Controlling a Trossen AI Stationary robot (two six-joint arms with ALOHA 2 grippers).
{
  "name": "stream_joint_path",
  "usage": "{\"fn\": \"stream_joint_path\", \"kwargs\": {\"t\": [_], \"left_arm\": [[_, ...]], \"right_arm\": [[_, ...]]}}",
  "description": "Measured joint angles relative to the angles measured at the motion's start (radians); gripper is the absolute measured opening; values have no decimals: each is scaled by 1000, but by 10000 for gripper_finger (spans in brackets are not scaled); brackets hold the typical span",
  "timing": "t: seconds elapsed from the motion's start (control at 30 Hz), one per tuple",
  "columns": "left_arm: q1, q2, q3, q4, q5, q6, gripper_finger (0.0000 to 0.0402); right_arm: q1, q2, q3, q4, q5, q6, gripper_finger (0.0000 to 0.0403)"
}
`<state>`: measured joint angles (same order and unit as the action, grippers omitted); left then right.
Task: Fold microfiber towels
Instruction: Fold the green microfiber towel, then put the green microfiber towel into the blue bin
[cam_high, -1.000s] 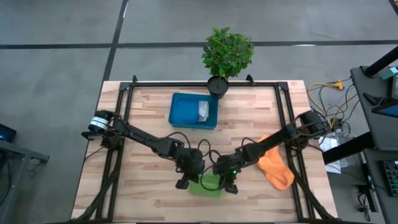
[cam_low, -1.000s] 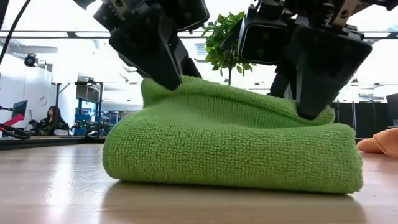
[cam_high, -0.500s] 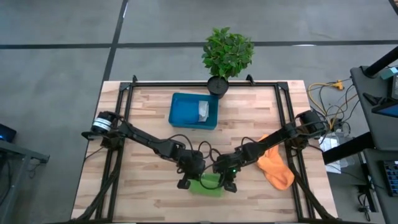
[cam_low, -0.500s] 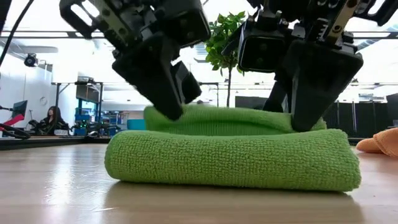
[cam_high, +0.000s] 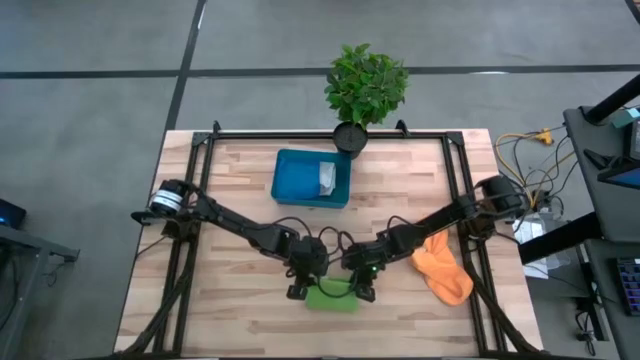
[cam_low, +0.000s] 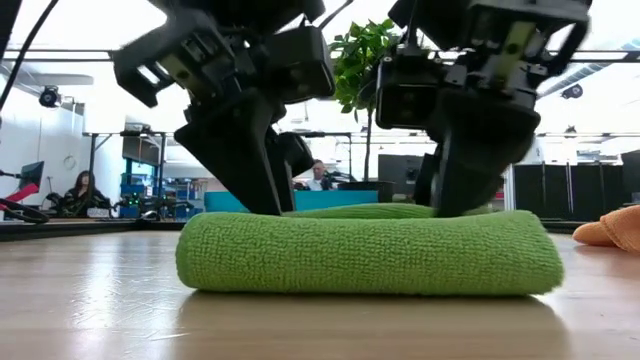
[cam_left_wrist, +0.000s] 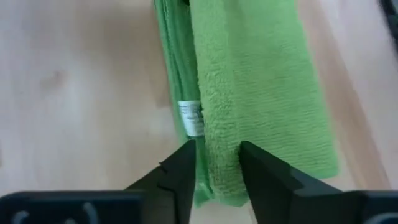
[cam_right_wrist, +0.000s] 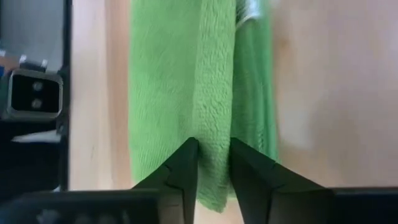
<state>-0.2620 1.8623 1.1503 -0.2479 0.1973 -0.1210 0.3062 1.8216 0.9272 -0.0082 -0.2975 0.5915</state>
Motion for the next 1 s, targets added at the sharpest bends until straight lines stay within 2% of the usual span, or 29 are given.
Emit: {"fn": "stream_joint_path", "kwargs": {"t": [0.2, 0.37, 0.5, 0.6, 0.8, 1.0], "left_arm": [[28, -10, 0, -65, -17, -4, 144], [38, -48, 0, -104, -25, 4, 144], [13, -111, 0, -114, -64, 88, 133], [-39, -152, 1, -103, -103, 147, 124], [-178, -150, 1, -49, -190, 236, 118], [-229, -114, 1, 8, -182, 236, 118]], "right_arm": [[-39, -30, 0, -22, 22, -8, 115], [-52, -81, 0, -57, 84, -47, 123], [-39, -145, 0, -56, 101, -95, 119], [13, -193, 1, -55, 165, -125, 111], [181, -229, 2, -53, 394, -153, 92], [273, -148, 1, 150, 370, -92, 92]]}}
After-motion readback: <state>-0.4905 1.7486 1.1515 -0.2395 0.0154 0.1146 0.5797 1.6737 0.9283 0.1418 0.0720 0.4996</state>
